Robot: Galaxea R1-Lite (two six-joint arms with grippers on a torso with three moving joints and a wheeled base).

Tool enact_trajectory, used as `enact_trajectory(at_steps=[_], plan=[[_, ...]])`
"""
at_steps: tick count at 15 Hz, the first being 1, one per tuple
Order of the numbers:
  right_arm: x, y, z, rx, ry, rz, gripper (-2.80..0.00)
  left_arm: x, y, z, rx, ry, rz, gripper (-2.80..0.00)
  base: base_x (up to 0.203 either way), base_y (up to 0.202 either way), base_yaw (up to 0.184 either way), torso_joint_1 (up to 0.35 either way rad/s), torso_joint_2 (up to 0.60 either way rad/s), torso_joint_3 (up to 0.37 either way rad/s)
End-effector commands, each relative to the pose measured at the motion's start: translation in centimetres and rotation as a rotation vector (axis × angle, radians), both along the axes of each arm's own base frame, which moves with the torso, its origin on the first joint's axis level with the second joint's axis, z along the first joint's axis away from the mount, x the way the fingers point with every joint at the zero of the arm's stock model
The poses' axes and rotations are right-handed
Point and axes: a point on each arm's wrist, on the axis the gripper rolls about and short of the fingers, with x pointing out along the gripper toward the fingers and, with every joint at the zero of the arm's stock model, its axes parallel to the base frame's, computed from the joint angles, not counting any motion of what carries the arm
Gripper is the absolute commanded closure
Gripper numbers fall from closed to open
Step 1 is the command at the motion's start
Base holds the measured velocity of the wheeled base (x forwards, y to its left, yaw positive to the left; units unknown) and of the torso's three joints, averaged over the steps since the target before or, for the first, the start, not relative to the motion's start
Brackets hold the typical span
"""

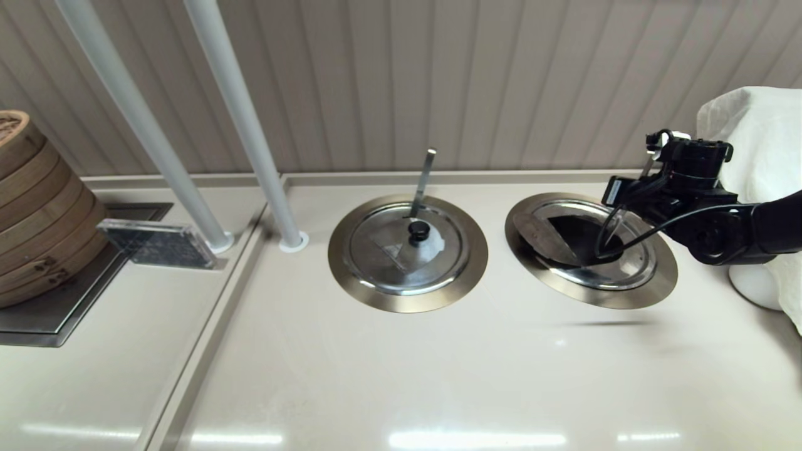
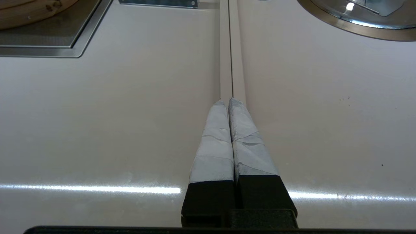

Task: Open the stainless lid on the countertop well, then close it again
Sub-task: Stir with a spoon

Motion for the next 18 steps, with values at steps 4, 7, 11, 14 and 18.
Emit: enact_trajectory(at_steps=[4, 7, 11, 14, 18], plan=[[1.6, 0.4, 0.8, 0.006, -0.096, -0.08, 0.0, 0.0, 0.0, 0.0, 0.0, 0.0, 0.001, 0.0, 0.0, 0.0, 0.0, 0.0, 0.0, 0.0], [1.0, 1.8, 2.0, 0.057, -0.135, -0.051, 0.0, 0.0, 0.0, 0.0, 0.0, 0.0, 0.002, 0.0, 0.0, 0.0, 0.0, 0.0, 0.0, 0.0], [-0.4, 1.7, 2.0, 0.047, -0.075, -0.021, 0.0, 0.0, 0.0, 0.0, 0.0, 0.0, 0.002, 0.0, 0.0, 0.0, 0.0, 0.0, 0.0, 0.0], [0.2, -0.1, 1.4, -0.014, -0.052, -0.061, 0.0, 0.0, 0.0, 0.0, 0.0, 0.0, 0.0, 0.0, 0.0, 0.0, 0.0, 0.0, 0.0, 0.0], [1.6, -0.3, 1.7, -0.015, -0.097, -0.117, 0.0, 0.0, 0.0, 0.0, 0.0, 0.0, 0.002, 0.0, 0.0, 0.0, 0.0, 0.0, 0.0, 0.0]])
